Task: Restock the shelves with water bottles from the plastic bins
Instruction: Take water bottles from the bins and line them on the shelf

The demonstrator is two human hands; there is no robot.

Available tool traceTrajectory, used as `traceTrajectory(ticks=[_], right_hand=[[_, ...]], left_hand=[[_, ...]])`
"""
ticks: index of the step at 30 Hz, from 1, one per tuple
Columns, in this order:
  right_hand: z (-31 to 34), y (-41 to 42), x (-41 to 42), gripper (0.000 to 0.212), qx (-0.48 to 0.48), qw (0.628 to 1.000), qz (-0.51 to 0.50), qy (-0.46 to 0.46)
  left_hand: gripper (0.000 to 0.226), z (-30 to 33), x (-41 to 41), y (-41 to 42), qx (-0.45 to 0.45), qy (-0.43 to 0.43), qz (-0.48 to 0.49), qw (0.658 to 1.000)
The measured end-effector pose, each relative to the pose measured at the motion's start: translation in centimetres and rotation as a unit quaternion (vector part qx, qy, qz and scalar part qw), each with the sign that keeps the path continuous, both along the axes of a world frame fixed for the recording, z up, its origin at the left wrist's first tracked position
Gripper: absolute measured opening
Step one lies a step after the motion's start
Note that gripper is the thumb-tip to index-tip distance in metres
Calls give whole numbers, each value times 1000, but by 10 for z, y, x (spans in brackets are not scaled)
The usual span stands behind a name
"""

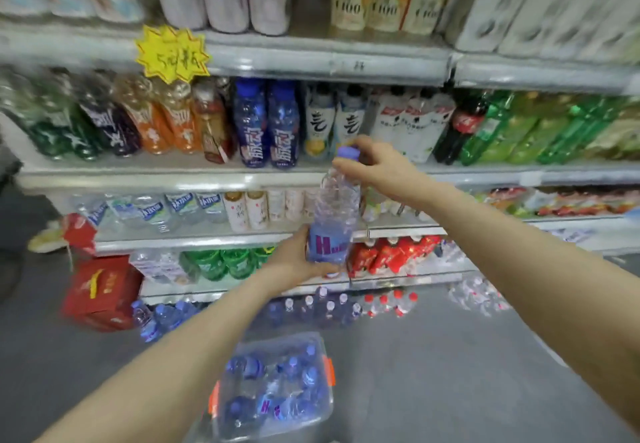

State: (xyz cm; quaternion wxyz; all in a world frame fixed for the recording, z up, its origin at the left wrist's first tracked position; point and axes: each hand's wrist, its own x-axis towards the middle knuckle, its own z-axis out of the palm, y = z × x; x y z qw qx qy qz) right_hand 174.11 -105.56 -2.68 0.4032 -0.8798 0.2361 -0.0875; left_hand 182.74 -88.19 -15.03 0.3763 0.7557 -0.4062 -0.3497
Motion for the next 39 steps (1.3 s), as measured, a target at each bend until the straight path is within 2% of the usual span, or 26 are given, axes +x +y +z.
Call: traceTrajectory(ticks=[1, 4, 7, 13, 17, 19, 22, 24, 28, 29, 31, 34, 39], right_hand=[[17, 3, 4, 58, -3, 999, -12, -36], [57, 16, 11, 37, -34, 990, -39, -130], [82, 30, 13, 38, -53, 990, -14, -126], [132, 38, 33, 37, -55, 986, -17, -157], [185, 29, 47, 46, -103, 982, -27, -159], [221, 18, 54, 48, -113, 978, -24, -173], [282, -1, 66, 45, -109, 974, -6, -199], [324, -15, 75, 51, -131, 968, -13, -215], [391, -47, 102, 21, -156, 952, -14, -262], [403, -58, 111, 21, -152, 950, -14, -272], [422, -79, 130, 28, -141, 946, -12, -290], [434, -109, 163, 54, -162, 938, -31, -305], [427, -156, 226, 64, -223, 935, -34, -273]], left_hand=[[70, 18, 0, -5, -15, -11, 29, 999], [64, 67, 3, -8, -77, -34, 66, 994], [61, 104, 17, -2, -100, -64, 59, 991], [50, 160, 47, 9, -87, -118, 22, 989], [62, 217, 70, 5, -65, -134, -28, 988], [68, 254, 85, 2, -65, -173, -51, 981], [74, 313, 106, -2, -60, -301, -29, 951], [66, 349, 117, -9, -68, -380, 12, 923], [53, 407, 145, -39, -92, -497, 81, 859], [54, 418, 153, -48, -87, -517, 98, 846], [56, 436, 173, -69, -75, -538, 134, 829], [57, 453, 202, -100, -79, -530, 202, 820], [56, 461, 248, -148, -42, -503, 284, 815]])
